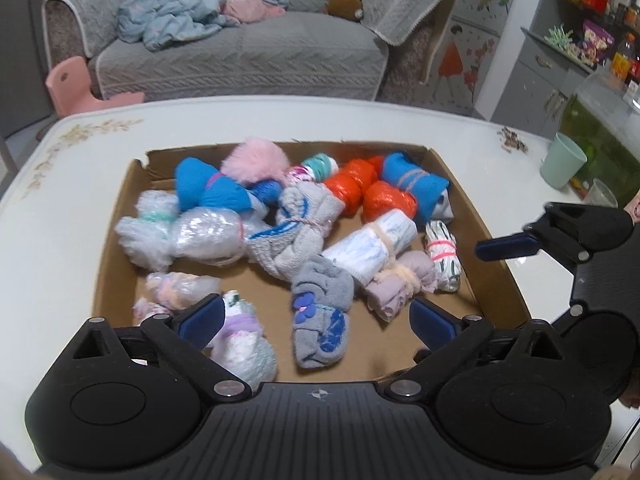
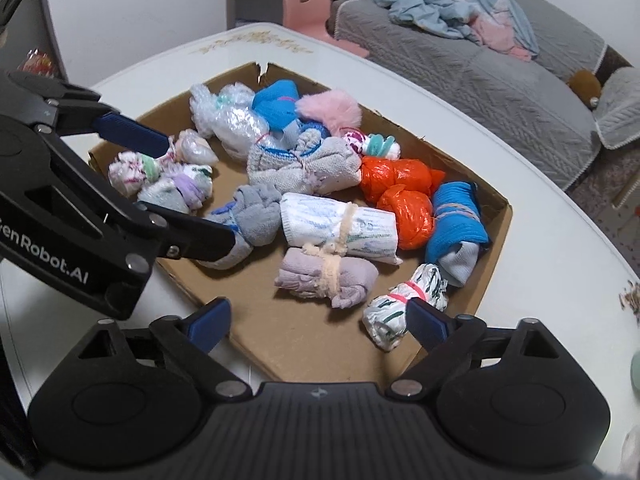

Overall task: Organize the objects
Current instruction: 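Withdraw both open tools up from the box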

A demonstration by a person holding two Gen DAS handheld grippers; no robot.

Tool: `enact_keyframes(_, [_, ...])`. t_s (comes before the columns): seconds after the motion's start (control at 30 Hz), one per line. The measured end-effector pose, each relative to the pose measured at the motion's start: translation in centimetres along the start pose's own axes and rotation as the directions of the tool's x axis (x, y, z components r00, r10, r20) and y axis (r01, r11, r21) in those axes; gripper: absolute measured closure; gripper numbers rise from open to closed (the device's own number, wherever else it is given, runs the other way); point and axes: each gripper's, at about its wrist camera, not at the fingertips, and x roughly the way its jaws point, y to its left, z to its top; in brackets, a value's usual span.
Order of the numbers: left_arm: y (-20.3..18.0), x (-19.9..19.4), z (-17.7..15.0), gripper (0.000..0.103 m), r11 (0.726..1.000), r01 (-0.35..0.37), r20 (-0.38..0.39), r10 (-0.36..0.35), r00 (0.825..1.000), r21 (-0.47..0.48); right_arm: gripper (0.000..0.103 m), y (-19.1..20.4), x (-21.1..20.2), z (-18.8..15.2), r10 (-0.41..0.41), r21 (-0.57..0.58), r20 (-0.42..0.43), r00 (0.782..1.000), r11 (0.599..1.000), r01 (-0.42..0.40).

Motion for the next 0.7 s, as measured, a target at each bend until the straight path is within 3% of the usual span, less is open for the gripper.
enact_keyframes(0.3, [0.6,-3.2,-1.6,0.001,1.000,-0.026,0.081,0.028,0.996,-0.014,0.001,2.5,-1.9,-0.5,-0.034,0.073,0.036,0.999,0.997,0.032])
enact_keyframes(0.57, [1.6,-7.5,-3.4,0.000,0.993,-0.120,0.237,0.120,0.964,-0.015,0.001,3.1,-3.7,-1.6,-0.073,0.281,0.125,0.989,0.959,0.036])
enact_keyframes(0.7, [3.1,-8.5,-4.2,0.000,0.994,-0.098,0.247,0.108,0.963,-0.051,0.001,3.5,-4.4,-1.7,-0.105,0.334,0.159,0.982,0.941,0.047])
